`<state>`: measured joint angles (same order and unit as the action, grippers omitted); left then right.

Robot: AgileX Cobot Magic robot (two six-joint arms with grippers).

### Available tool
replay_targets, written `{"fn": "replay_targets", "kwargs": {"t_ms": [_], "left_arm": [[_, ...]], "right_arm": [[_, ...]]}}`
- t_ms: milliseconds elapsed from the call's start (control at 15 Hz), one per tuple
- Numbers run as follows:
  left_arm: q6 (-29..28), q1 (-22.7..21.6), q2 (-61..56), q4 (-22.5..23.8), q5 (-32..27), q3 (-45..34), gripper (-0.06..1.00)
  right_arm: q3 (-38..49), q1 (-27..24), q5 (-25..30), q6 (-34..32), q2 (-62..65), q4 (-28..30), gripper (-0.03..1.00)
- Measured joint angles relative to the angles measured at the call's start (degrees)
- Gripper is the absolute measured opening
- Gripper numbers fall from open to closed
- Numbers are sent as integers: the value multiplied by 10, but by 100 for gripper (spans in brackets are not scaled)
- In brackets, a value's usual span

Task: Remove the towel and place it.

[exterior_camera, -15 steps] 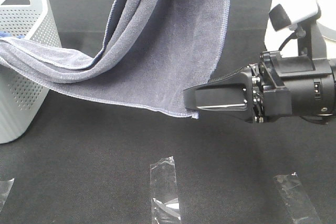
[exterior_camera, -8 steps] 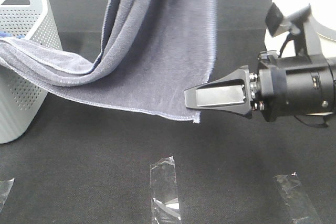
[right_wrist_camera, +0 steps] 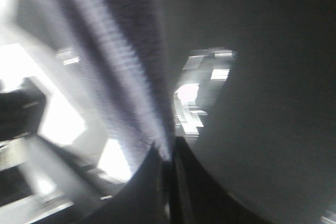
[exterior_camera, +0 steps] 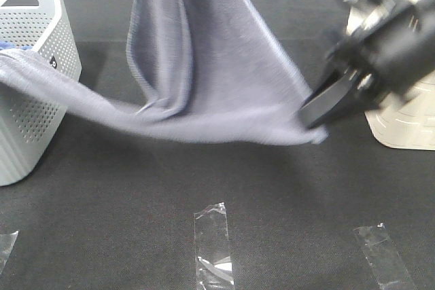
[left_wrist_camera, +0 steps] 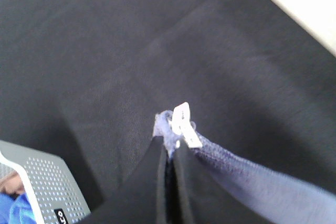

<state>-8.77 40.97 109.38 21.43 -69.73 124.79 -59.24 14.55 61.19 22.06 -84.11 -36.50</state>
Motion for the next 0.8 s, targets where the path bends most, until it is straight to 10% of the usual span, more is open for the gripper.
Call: {"fn": "replay_targets", "kwargs": {"t_ms": [333, 800], "left_arm": [[-3, -76, 13, -107, 117, 0, 0], [-3, -76, -102, -37, 281, 23, 0]], "right_arm": [[-238, 0, 54, -198, 0, 266, 0], [-534, 2, 27, -224, 0, 331, 0]]}}
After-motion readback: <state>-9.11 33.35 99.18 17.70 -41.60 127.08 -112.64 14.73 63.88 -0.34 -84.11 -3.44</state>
